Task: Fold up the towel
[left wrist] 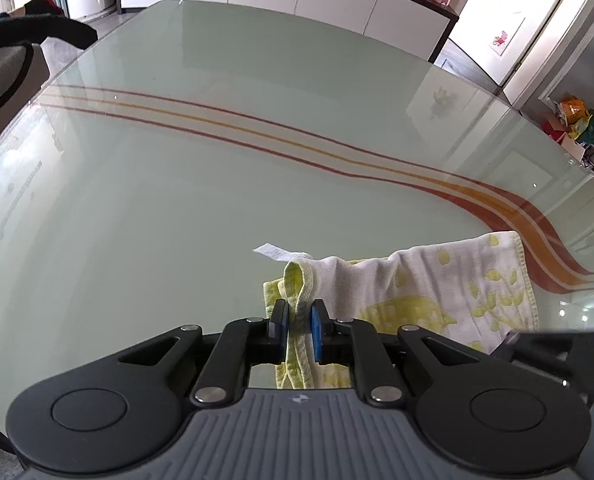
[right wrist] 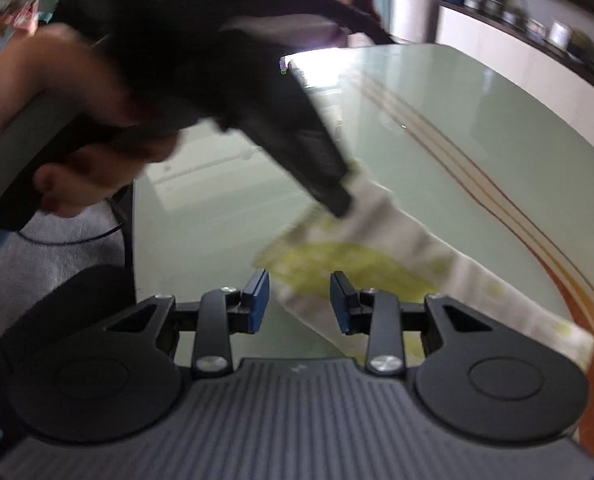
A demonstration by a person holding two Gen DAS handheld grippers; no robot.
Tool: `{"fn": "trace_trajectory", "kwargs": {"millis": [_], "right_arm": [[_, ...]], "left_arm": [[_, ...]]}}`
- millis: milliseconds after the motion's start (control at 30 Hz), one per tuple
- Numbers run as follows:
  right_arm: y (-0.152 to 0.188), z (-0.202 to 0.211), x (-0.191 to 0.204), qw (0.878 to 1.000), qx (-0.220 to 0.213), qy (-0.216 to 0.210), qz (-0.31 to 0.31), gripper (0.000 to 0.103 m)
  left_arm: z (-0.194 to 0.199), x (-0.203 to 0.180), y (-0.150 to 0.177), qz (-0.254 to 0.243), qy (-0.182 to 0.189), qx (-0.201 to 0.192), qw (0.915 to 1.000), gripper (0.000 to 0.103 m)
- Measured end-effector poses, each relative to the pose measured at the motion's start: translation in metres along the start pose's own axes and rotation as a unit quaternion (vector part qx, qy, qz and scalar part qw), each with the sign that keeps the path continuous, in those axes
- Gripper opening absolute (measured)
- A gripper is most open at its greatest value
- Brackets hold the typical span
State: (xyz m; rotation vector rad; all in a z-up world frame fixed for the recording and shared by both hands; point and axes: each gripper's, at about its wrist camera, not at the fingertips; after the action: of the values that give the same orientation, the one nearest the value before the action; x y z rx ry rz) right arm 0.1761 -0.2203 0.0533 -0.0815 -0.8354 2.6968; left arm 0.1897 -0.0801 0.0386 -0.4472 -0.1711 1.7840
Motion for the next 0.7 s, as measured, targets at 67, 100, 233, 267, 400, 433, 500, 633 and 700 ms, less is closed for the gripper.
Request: {"fn": "trace_trajectory", "kwargs": {"millis": [67, 100, 233, 267, 400, 433, 500, 633, 700], "right_arm": [[-0.005, -0.008, 0.006, 1.000, 0.010, 0.001, 0.012, 0.033], [-0.006, -0.012, 0.007, 1.000, 0.017, 0.003, 0.016, 0.033], [-0.012, -0.028, 0.014, 0.998, 0.044, 0.013, 0.033, 0.029], [-0.012, -0.030, 0.014, 0.998, 0.042, 0.017, 0.038, 0.027], [-0.011, -0.029, 0.013, 0.998, 0.045, 0.026, 0.038, 0.018], [-0.010, -0.028, 0.013, 0.998, 0.044, 0.027, 0.032, 0.014], [-0.008, -0.024, 0.000, 0.999, 0.031, 0.009, -0.010, 0.011], [0.001, -0.011, -0.019, 0.998, 0.014, -0.014, -0.056, 0.010], [0.004, -0.004, -0.027, 0.997, 0.003, -0.025, -0.074, 0.010]], "left_arm": [[-0.004, 0.006, -0.001, 0.009, 0.006, 0.007, 0.9999, 0.016], [-0.005, 0.009, -0.002, 0.015, 0.011, 0.011, 0.9998, 0.018], [-0.009, 0.020, -0.001, 0.032, 0.029, 0.022, 0.9988, 0.024], [-0.009, 0.021, 0.000, 0.034, 0.031, 0.023, 0.9986, 0.025], [-0.006, 0.030, 0.004, 0.041, 0.030, 0.027, 0.9983, 0.036], [-0.005, 0.033, 0.004, 0.043, 0.029, 0.027, 0.9983, 0.036], [-0.001, 0.038, 0.006, 0.045, 0.027, 0.026, 0.9983, 0.038], [0.004, 0.042, 0.010, 0.034, 0.028, 0.035, 0.9984, 0.039], [0.002, 0.041, 0.011, 0.028, 0.034, 0.041, 0.9982, 0.039]]}}
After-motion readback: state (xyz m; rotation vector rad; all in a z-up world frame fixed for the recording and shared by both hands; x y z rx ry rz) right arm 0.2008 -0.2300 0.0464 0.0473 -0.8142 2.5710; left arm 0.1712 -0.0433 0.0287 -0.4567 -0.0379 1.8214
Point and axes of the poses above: each gripper's, at about its wrist camera, not at the fingertips, and z roughly against the way its jaws point, x to its left, y to its underside, and after that the axes turned 6 degrees about x, right-handed
